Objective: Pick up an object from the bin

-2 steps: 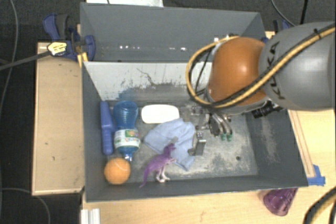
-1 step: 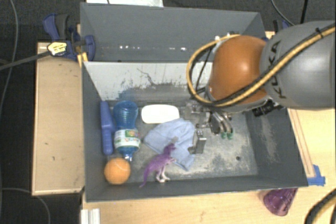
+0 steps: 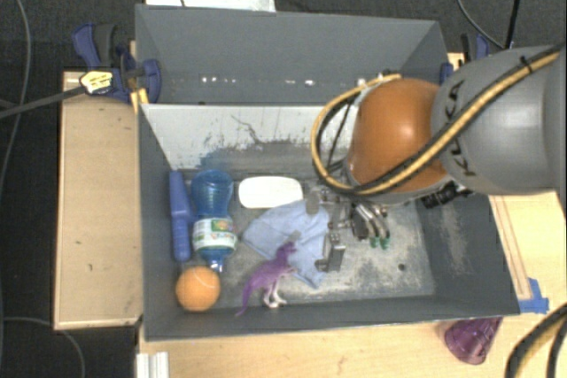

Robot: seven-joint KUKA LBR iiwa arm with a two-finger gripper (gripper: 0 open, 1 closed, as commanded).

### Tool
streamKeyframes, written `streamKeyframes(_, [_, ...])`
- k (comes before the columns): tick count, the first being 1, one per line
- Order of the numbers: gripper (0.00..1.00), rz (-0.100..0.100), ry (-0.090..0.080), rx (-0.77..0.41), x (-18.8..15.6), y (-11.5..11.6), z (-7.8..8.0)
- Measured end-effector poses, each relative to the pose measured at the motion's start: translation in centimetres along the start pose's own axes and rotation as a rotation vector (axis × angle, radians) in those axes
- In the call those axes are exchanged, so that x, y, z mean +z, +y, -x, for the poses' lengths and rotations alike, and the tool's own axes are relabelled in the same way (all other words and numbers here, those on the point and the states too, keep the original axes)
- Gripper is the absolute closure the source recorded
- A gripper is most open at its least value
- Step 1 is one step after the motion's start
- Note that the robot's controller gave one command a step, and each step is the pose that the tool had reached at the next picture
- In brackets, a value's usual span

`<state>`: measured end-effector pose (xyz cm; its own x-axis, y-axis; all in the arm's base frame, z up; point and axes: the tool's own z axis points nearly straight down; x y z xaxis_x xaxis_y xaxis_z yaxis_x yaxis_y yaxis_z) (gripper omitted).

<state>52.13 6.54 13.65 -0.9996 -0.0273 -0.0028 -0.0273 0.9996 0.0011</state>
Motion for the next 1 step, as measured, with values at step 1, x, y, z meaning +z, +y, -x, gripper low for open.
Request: streamKeyframes(1, [0.00,0.000,0.001,-0.107,1.96,0.63,-1.06])
